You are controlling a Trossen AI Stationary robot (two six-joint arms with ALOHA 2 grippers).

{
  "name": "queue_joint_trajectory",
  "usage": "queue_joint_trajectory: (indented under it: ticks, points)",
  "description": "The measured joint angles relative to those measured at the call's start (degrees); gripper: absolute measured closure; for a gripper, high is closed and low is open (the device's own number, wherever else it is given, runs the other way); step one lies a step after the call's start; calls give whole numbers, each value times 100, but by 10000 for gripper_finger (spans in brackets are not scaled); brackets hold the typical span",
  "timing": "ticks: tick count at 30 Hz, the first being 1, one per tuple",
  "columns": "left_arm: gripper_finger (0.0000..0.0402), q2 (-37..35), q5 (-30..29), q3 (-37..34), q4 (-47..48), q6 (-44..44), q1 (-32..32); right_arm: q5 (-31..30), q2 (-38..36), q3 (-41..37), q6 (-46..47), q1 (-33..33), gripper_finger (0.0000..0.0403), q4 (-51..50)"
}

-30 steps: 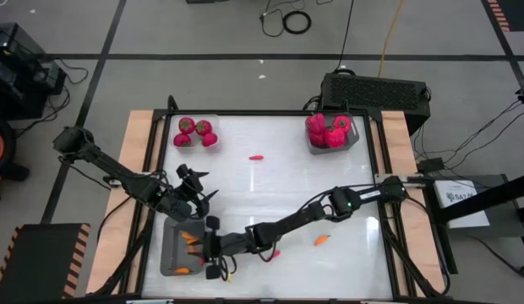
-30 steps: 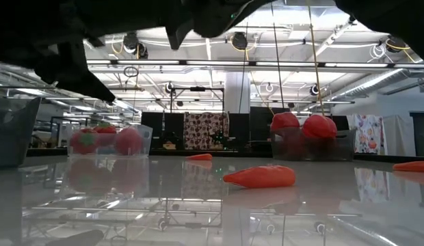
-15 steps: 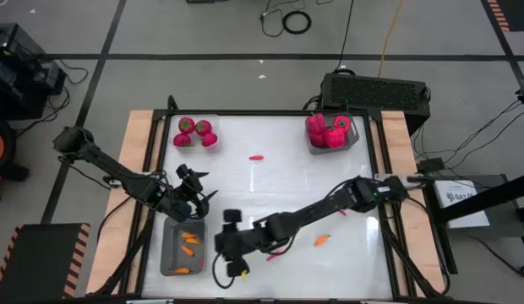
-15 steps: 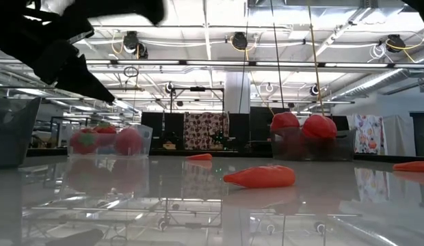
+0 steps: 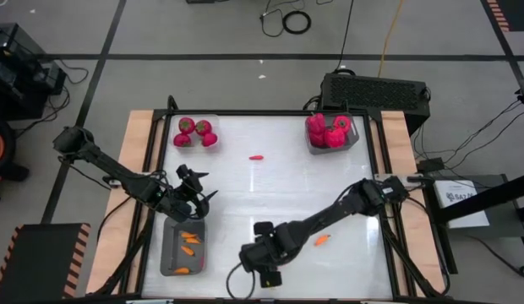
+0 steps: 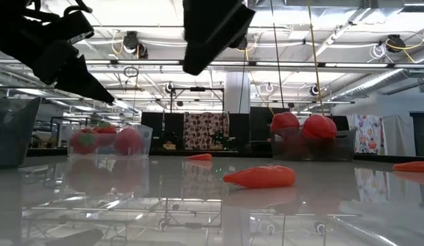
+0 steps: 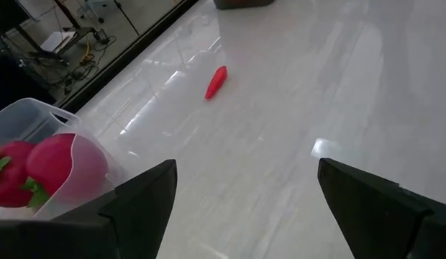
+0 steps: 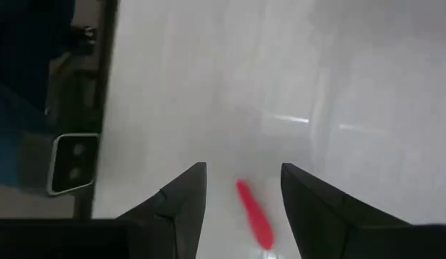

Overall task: Sort produce into baskets
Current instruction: Put the orange chili pepper into the bottom black bin

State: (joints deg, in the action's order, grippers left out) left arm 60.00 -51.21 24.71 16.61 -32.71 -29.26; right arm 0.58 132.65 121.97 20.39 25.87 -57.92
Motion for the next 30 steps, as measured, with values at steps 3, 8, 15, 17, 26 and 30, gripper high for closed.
queue_joint_trajectory:
  ticks: [3,8,15,17,26,30]
  points:
    - [59,-1,1,0,-12,-2,0,-18,51,-2,-54,114,232,-272]
    - [59,-1,3,0,-17,-2,-1,-45,82,-4,227,198,232,-909]
    - [59,-1,3,0,-19,-4,0,-62,86,-4,622,238,232,-1356]
    - [59,-1,1,0,-19,-4,0,-66,86,-4,574,238,232,-1111]
    - [59,-1,3,0,-17,-9,0,-336,422,-2,303,238,232,-851]
    - [59,-1,3,0,-19,-7,-2,-328,682,-2,-20,238,232,-828]
